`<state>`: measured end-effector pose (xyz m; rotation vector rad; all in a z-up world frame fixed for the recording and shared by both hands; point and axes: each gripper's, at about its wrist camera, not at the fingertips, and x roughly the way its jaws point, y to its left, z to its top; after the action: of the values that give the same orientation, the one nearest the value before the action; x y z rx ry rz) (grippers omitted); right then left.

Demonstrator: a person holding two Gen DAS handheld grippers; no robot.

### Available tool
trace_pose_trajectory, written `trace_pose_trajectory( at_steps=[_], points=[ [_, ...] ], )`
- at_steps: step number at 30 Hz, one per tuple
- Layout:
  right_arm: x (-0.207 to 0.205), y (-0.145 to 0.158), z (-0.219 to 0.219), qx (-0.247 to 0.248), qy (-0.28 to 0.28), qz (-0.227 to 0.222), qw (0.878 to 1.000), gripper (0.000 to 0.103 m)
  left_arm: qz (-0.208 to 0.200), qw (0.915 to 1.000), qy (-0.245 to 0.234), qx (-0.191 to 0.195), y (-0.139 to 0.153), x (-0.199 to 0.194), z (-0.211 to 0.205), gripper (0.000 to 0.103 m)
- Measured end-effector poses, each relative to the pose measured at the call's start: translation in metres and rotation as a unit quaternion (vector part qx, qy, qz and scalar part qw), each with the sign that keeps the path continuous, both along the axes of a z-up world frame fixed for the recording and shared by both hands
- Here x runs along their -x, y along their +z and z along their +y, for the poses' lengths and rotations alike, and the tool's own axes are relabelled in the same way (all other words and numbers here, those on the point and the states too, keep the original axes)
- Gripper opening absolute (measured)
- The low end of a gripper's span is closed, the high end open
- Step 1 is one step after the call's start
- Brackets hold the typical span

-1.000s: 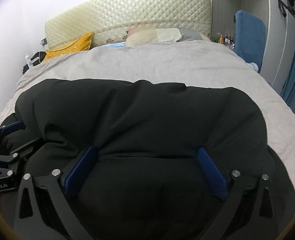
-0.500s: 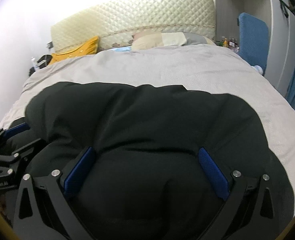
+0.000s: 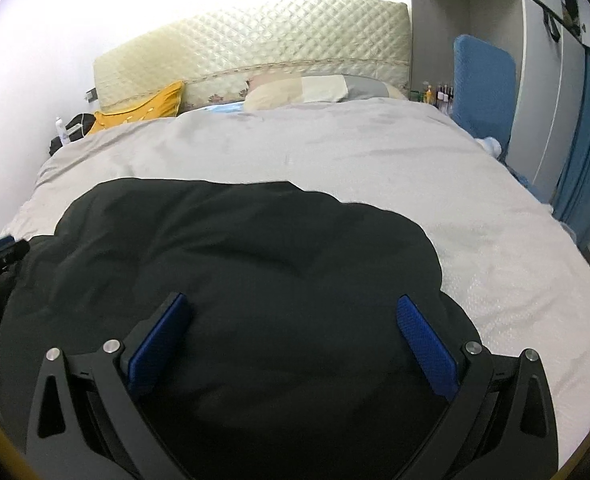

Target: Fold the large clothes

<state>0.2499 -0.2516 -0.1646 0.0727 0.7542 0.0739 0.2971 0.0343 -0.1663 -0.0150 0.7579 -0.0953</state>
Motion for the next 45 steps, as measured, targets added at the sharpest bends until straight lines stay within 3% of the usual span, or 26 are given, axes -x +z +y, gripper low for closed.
trace_pose_trajectory(
  at_steps=[4,9,14,18,24,30,34,37,41,45],
  points=[
    [-0.007,-0.011,0.0,-0.013,0.001,-0.002,1.0,0.103,-0.008,0.9998,-0.003,-0.02,-0.011,0.0,-0.007,0.094],
    [-0.004,-0.017,0.001,-0.016,-0.005,-0.011,1.0,0.103,-0.002,1.0,-0.005,-0.004,-0.016,-0.002,-0.003,0.094],
    [-0.004,-0.007,0.001,-0.013,-0.015,0.0,1.0,0.103,-0.003,0.9997,0.009,-0.024,-0.001,0.001,-0.003,0.094],
    [0.006,0.022,0.005,-0.019,-0.007,-0.025,0.999,0.103,-0.028,0.9996,-0.006,-0.004,0.031,0.016,-0.009,0.094],
    [0.042,0.094,0.015,-0.014,-0.007,-0.107,0.994,0.103,-0.075,0.9969,-0.019,0.013,0.095,0.049,-0.028,0.094],
    [0.087,0.155,0.027,-0.007,-0.016,-0.162,0.987,0.103,-0.114,0.9929,-0.028,-0.016,0.15,0.09,-0.057,0.094],
    [0.12,0.188,0.037,0.0,-0.011,-0.199,0.98,0.103,-0.142,0.9895,-0.03,-0.003,0.179,0.121,-0.066,0.094],
    [0.149,0.21,0.043,0.005,-0.016,-0.234,0.972,0.103,-0.165,0.9856,-0.028,0.026,0.2,0.15,-0.066,0.094],
    [0.183,0.231,0.053,0.009,-0.013,-0.267,0.964,0.103,-0.19,0.981,-0.032,0.02,0.22,0.186,-0.071,0.094],
    [0.212,0.239,0.063,0.012,0.0,-0.272,0.962,0.103,-0.207,0.9772,-0.043,0.014,0.235,0.218,-0.075,0.094]
  ],
)
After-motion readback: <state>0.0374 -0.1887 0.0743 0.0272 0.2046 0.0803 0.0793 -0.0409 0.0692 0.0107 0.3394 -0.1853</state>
